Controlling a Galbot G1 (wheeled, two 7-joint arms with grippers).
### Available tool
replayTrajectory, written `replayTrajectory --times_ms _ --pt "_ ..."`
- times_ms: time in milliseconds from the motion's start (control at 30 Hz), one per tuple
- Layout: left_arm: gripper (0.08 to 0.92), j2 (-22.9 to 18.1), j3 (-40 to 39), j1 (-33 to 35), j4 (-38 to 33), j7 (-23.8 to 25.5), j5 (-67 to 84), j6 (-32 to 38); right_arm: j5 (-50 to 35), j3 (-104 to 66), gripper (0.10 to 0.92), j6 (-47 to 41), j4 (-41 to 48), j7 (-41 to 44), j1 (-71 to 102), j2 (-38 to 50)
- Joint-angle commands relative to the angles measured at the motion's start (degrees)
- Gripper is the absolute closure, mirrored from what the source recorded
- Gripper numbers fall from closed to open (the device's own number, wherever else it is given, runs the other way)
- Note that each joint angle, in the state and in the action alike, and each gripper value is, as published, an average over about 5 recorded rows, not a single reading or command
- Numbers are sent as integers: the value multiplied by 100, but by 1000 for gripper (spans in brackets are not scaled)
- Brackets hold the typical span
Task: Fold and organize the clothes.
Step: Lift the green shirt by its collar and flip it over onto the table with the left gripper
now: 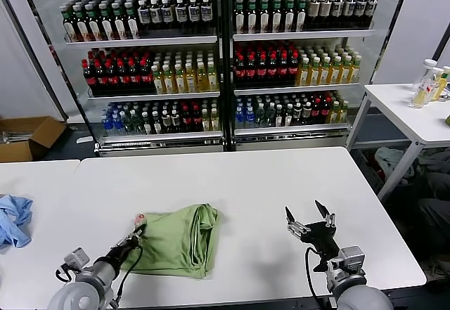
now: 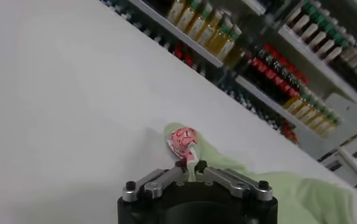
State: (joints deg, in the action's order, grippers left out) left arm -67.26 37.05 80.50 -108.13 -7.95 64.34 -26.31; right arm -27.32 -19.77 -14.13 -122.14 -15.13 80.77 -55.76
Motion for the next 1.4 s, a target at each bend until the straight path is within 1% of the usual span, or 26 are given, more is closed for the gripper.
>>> replayTrajectory --times_ms 33,100,233,300,400,467,533,600,667,733,800,867,967,1067,1200,1400 --pt "896 276 1246 24 -198 45 1007 -76 -7 -21 202 -4 -9 -2 -10 -1" --pt "896 501 1707 49 -264 61 967 -105 -14 -23 203 -3 -13 -2 -24 -1" --pt "896 1131 2589 219 -553 171 564 -217 -26 -32 203 4 -13 0 -42 0" --pt "896 1414 2901 313 -731 256 221 -283 -28 -30 202 9 -12 2 -41 2" --pt "896 1725 3088 342 -928 309 -362 -362 -26 -13 202 14 -13 3 -51 -4" --pt "896 1793 2874 407 -1116 323 -1132 -235 -25 1 203 14 -8 4 -67 -14" --pt "896 1712 2484 587 -1398 328 -2102 0 -22 11 203 14 1 5 -83 -22" --pt "896 1499 1862 828 -1637 303 -3427 322 -13 18 203 18 12 8 -95 -27" --pt "896 1245 1091 988 -1645 212 -4804 631 0 20 202 28 21 13 -100 -27" --pt "896 996 312 1014 -1448 38 -6076 957 15 15 202 39 30 18 -103 -25" --pt "896 777 -167 977 -1363 -160 -6783 1151 26 7 203 50 37 20 -105 -25" --pt "896 595 -416 948 -1507 -320 -7168 1223 38 2 203 60 54 24 -106 -24" --pt "896 353 -773 938 -1964 -419 -7365 1186 72 27 203 76 109 28 -120 -38" --pt "896 80 -1357 806 -2142 -434 -7311 981 125 85 202 84 162 30 -149 -81" --pt "896 -180 -2126 337 -1806 -477 -6666 637 173 141 203 83 208 34 -200 -112" --pt "896 -395 -2755 -401 -1377 -666 -4410 165 188 151 202 89 301 42 -258 -142"
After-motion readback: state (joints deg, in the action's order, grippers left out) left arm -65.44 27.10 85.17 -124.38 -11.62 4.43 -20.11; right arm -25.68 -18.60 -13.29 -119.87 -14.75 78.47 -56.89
